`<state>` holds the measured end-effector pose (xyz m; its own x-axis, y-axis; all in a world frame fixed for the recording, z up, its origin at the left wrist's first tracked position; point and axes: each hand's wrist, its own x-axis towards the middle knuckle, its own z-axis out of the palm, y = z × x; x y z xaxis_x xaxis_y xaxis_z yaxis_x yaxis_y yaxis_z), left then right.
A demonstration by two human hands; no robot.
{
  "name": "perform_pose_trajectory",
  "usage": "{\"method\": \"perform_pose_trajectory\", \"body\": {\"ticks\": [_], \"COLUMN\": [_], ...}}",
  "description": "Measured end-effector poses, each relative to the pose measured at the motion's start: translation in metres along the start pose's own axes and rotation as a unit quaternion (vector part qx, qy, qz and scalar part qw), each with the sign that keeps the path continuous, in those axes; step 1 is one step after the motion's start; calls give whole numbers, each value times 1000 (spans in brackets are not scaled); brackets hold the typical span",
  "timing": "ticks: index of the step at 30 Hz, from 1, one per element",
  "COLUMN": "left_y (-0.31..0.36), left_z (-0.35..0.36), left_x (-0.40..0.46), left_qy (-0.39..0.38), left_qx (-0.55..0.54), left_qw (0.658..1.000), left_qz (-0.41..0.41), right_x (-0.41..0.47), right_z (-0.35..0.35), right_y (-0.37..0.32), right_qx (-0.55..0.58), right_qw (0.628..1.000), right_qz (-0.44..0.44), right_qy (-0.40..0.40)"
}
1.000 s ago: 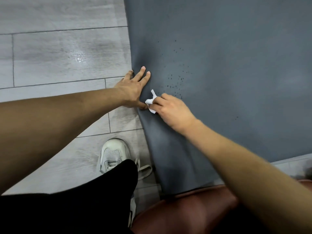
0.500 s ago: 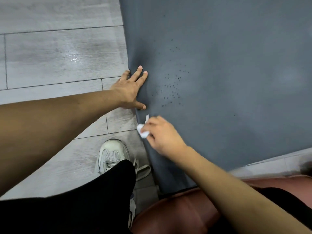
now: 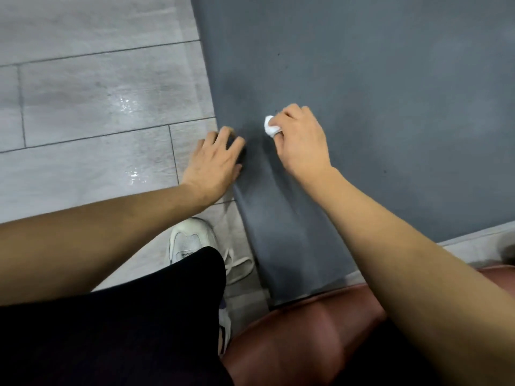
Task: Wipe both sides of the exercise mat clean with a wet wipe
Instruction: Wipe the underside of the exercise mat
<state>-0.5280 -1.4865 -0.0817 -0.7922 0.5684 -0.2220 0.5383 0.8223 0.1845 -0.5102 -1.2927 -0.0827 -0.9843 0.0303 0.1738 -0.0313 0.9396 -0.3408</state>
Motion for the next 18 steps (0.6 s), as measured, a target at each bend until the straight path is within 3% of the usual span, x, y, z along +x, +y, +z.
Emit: {"method": "perform_pose_trajectory", "body": {"ticks": [2, 4, 6, 9, 11, 13, 15, 18], "left_y": [5, 6, 5, 6, 7, 10, 12, 15], "left_z": [1, 4, 9, 17, 21, 23, 25, 28], "left_x": [-11, -18, -25, -28, -26, -25, -25, -27], "left_qy": [-40, -113, -175, -192, -187, -182, -179, -173], "left_qx": [-43, -54, -40, 8, 33, 58, 73, 91], "left_qw": [998, 992, 983, 981, 981, 981, 981, 980], "left_qz": [-6, -27, -41, -38, -37, -36, -34, -38], "right_x": [-3, -25, -59, -113, -122, -112, -97, -78], "right_z": [13, 20, 22, 19, 13, 1, -12, -24], "right_y": [7, -3, -21, -33, -12, 17, 55, 104], "right_qx": [8, 37, 68, 79, 30, -41, -103, -159], "right_qw": [995, 992, 990, 985, 983, 982, 988, 979], "right_qz": [57, 63, 29, -55, -128, -143, -71, 115], "right_qy": [-80, -102, -122, -140, -132, -120, -88, -58]}}
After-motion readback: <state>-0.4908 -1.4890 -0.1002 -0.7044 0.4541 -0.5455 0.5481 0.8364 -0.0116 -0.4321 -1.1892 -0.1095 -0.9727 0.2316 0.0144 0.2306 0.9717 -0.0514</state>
